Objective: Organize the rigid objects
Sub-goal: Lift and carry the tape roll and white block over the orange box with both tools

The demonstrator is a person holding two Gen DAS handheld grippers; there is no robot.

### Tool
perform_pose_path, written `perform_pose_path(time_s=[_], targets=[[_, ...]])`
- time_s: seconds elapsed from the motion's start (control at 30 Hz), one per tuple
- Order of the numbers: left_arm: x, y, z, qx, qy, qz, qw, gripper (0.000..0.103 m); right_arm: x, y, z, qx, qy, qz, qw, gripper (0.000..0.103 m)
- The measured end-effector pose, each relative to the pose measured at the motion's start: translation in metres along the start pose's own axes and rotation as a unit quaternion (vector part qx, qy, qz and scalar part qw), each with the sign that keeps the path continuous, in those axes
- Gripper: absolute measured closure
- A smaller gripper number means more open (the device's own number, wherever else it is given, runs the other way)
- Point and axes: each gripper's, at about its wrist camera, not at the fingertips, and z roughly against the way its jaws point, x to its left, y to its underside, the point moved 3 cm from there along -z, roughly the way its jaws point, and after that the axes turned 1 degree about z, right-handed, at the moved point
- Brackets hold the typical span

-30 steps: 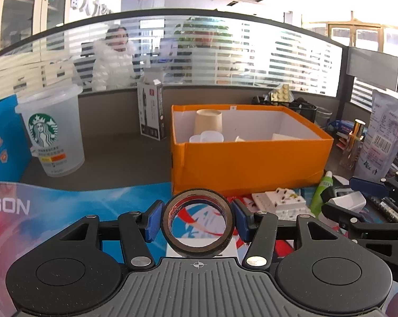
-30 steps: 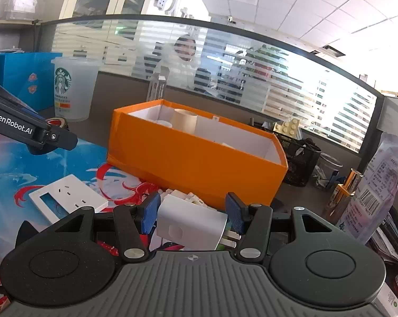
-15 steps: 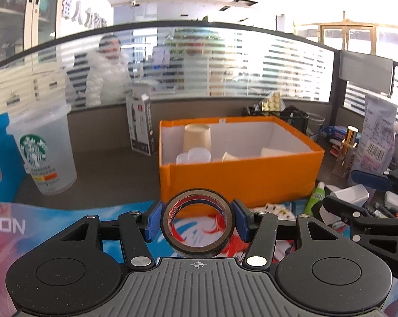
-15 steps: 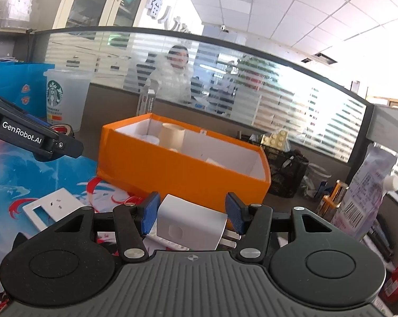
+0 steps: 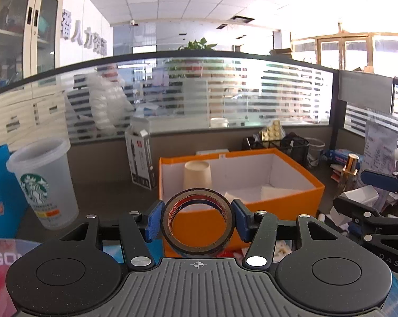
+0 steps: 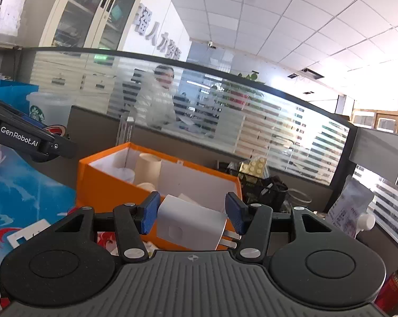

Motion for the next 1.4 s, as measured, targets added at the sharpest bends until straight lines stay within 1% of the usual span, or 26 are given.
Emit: perform_pose_path(time_s=[0.17,0.47,1.13,1.4], targets=[[-0.001,-0.011,-0.008,-0.005,-0.001,-0.006,1.0000,0.050,-0.006,-0.008,-0.003,-0.007,0.005,-0.004,1.000,0.052],[-0.003,-0.024,-0.031,0.001,-0.001,-0.007,1.0000,0.050,-0.016,-0.017,-0.014,-0.011,0.012,-0.008,1.000,0.052],[-0.009,-0.046,-0.083,0.007,-0.008,-0.021,0.9997,0.050,-0.033,-0.029,-0.060,-0.010,0.017,-0.016,1.000,0.052],[-0.010,-0.048,-0.098,0.013,-0.007,-0.016,0.9998,0.050,-0.038,-0.035,-0.075,-0.010,0.015,-0.017,1.000,0.052]])
